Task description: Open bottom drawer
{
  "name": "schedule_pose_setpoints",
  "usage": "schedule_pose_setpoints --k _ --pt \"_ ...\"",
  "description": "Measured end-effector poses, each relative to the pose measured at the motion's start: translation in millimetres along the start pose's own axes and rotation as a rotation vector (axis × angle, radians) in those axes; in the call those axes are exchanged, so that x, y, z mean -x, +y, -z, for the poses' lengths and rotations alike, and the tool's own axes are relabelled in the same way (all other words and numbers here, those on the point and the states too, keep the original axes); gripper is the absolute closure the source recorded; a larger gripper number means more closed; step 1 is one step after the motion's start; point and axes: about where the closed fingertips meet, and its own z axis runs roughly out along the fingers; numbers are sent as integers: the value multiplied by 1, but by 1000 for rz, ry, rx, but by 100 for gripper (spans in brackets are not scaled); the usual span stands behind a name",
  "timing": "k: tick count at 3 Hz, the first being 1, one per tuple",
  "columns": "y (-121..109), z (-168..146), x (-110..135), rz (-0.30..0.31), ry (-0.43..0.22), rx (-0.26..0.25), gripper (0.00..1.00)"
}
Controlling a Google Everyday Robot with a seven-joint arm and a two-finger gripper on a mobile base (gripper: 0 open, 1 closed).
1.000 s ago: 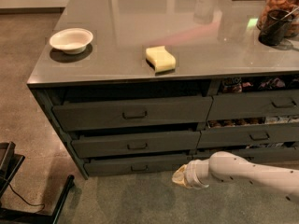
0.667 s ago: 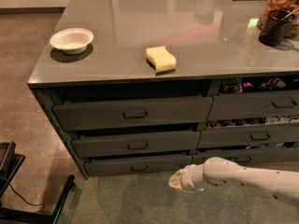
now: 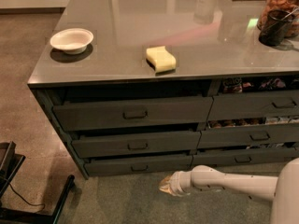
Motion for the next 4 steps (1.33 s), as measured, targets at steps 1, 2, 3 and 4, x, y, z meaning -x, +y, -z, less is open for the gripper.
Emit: schedule_pose_setpoints --k 1,2,3,4 --pt "0 0 0 0 0 0 100" --pt "-6 -14 -6 17 -7 -8 100" --pt "-21 -37 -10 55 -13 -8 81" --pt "-45 -53 -16 80 -4 -26 58"
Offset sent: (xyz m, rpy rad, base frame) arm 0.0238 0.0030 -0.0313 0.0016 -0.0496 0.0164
